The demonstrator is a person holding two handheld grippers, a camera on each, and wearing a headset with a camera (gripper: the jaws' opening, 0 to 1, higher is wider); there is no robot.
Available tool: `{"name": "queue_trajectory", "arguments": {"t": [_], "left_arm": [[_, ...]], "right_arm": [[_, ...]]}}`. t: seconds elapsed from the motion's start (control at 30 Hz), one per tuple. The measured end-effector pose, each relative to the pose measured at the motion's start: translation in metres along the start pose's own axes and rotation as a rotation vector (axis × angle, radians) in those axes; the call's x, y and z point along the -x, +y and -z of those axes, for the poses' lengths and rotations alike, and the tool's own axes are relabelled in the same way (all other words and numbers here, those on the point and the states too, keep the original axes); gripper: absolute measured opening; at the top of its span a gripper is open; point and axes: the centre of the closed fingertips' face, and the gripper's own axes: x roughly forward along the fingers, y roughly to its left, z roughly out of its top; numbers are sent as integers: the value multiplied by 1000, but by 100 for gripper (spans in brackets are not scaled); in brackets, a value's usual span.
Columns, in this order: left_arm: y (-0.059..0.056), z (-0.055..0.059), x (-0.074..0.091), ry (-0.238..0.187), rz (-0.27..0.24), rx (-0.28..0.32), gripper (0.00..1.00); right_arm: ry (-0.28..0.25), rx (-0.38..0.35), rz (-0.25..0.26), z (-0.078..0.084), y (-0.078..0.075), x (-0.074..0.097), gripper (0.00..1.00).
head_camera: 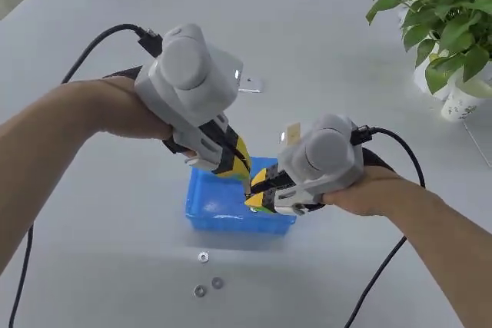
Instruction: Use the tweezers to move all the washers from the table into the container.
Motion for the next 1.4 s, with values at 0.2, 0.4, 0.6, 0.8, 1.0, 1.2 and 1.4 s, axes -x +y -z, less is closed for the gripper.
{"name": "queue_trajectory", "arguments": {"t": [0.2, 0.4, 0.6, 0.8, 1.0, 1.2, 1.4], "left_arm": [[-9, -1, 5, 2, -6, 0, 6], [-19, 1, 6, 9, -3, 5, 6], [-30, 6, 3, 21, 9, 11, 6], [-39, 10, -1, 30, 14, 11, 6], [-49, 14, -5, 32, 18, 14, 6], [-57, 18, -8, 42, 22, 16, 6], [-63, 23, -9, 50, 21, 23, 6]], "right_arm": [[0, 9, 0, -5, 8, 2, 11], [-5, 9, -7, -7, 19, 1, 11], [-6, 5, -19, -6, 32, -4, 11], [-6, 4, -26, -3, 41, -9, 11], [-6, 1, -39, 0, 52, -15, 11], [-5, 6, -46, 1, 61, -20, 11], [-14, -1, -53, 1, 67, -25, 11]]}}
